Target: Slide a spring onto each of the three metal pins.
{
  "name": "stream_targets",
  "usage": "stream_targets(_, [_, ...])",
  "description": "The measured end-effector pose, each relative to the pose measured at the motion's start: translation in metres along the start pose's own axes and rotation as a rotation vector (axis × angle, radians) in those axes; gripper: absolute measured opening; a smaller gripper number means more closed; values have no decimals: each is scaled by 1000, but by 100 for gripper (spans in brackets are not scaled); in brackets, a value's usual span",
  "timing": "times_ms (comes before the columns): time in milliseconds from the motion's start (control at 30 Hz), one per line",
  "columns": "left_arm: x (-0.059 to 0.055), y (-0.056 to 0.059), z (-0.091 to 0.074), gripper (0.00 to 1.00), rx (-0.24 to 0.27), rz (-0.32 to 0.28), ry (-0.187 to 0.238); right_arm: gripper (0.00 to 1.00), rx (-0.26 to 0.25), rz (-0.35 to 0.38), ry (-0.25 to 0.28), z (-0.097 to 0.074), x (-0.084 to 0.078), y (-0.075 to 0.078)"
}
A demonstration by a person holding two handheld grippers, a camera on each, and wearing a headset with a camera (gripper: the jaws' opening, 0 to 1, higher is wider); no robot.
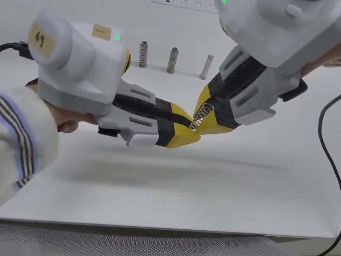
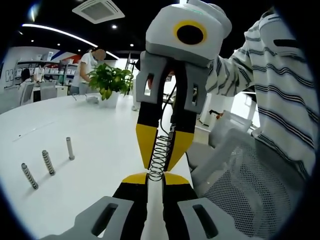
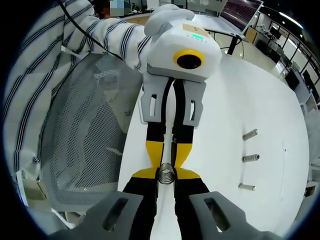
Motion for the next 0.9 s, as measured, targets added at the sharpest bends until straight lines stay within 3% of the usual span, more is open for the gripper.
stream_targets(367, [3,3,-3,4,-5,-23,9,8,-2,-29,-12,1,3,-2])
stream_targets(900, [1,-1,-16,22,36,-29,-4,8,-30,-29,-20,-11,0,7])
Point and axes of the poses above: the centre of the closed fingertips' face, and the gripper's own axes: z roughly forward along the fingers, y roughly to its right, x roughly out of its top, the point moved 3 cm from there along -z, roughly backward along the fingers, and after that the axes turned 11 degrees about z, right-handed, at the moved point
